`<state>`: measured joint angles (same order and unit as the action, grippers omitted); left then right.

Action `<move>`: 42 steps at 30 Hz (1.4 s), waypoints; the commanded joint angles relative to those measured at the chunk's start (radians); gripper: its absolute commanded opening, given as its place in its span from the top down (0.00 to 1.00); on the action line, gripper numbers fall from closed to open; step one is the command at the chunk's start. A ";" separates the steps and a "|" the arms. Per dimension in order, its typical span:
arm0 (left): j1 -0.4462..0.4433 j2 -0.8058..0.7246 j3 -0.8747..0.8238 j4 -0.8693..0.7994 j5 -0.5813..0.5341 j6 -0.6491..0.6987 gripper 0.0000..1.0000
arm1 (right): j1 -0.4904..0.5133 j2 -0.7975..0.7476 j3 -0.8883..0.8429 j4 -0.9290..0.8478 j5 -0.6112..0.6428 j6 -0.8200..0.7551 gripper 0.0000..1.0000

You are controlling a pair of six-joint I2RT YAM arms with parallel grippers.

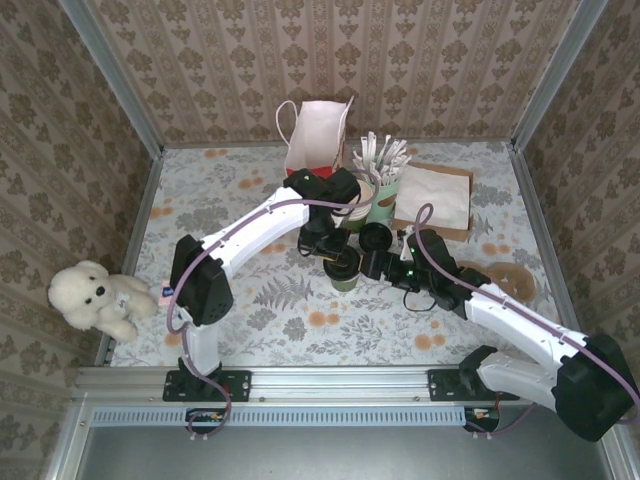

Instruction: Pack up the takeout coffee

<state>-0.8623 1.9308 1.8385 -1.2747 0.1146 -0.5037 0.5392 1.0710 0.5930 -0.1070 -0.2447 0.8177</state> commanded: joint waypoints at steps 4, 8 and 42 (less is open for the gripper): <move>-0.001 0.028 0.030 0.004 -0.004 0.023 1.00 | -0.007 0.023 -0.006 0.040 -0.033 -0.027 0.17; -0.001 0.034 0.030 0.012 -0.001 0.029 1.00 | -0.008 0.021 -0.016 0.034 -0.018 -0.025 0.18; -0.020 0.082 -0.079 0.073 0.048 0.062 1.00 | -0.016 0.207 0.019 -0.083 0.052 0.032 0.35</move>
<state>-0.8570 1.9793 1.8164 -1.2121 0.1299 -0.4740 0.5243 1.2354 0.6193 -0.0841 -0.2687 0.8482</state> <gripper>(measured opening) 0.043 0.648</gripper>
